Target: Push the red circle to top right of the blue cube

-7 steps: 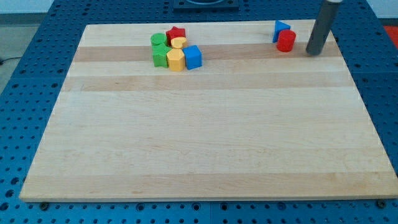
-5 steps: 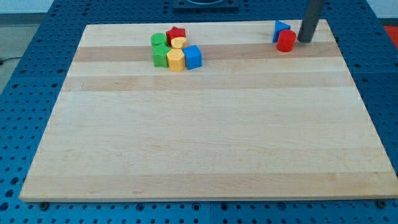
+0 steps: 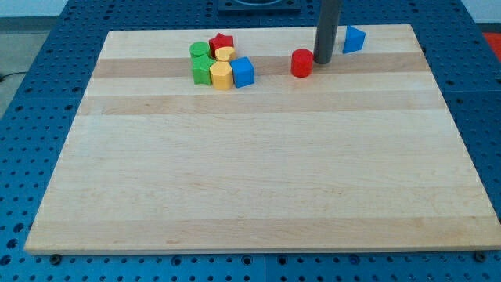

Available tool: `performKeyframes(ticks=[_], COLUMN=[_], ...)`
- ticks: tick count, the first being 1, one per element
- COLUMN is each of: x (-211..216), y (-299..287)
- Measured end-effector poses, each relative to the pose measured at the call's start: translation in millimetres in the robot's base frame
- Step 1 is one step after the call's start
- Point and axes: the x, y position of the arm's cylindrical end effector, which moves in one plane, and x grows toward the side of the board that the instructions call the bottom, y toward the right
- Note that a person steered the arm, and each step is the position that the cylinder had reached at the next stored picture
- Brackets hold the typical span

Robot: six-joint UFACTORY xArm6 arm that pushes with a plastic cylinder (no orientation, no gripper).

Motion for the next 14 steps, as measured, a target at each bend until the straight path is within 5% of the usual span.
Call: performKeyframes(ticks=[10, 14], x=[31.7, 7.7], y=[-49.2, -85.2])
